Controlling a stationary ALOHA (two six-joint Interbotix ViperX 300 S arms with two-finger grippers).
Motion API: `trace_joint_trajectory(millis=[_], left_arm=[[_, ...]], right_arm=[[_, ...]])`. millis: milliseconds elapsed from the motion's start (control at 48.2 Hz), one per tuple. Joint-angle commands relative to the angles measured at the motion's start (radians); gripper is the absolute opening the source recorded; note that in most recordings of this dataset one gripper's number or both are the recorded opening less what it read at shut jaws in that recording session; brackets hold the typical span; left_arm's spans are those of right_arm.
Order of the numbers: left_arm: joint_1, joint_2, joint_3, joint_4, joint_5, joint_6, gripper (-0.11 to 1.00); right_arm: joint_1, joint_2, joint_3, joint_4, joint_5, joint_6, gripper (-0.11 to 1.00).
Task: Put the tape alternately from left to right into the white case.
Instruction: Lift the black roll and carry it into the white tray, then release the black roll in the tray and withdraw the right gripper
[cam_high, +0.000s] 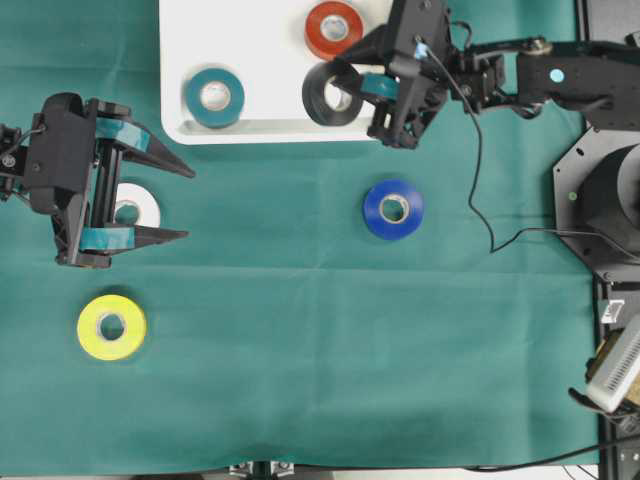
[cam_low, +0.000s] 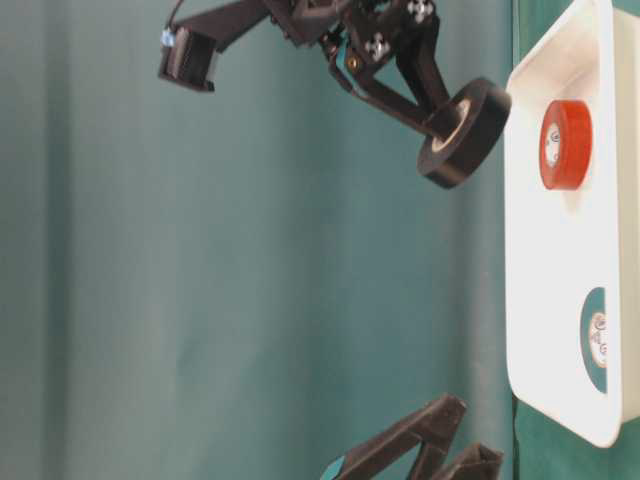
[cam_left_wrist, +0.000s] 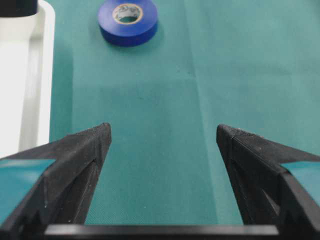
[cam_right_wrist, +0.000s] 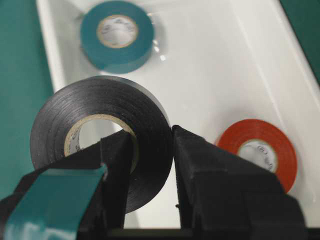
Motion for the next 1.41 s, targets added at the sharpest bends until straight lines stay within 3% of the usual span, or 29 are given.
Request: trace_joint_trajectory(millis=[0,581,1306,1389], left_arm=[[-0.002,-0.008,-0.023,-0.002,-0.005,-0.002,0.81],[-0.002,-0.008,-0.025,-0.002,-0.005,-0.002,0.81],[-0.003,-0.008,-0.025,-0.002,-0.003,-0.002,0.81],[-0.003,-0.006,-0.025,-0.002,-0.003,-0.002,0.81]], right_arm=[[-0.009,0.009,-0.043,-0.003,-0.014,-0.002,0.21],[-0.06,0.218,-0.181,-0.003,-0.026,-0.002,0.21],[-0.063,0.233,-0.186,-0.003,-0.023,-0.002,0.22],[-0.063,0.235,-0.186,-0.003,-0.023,-0.002,0.39]])
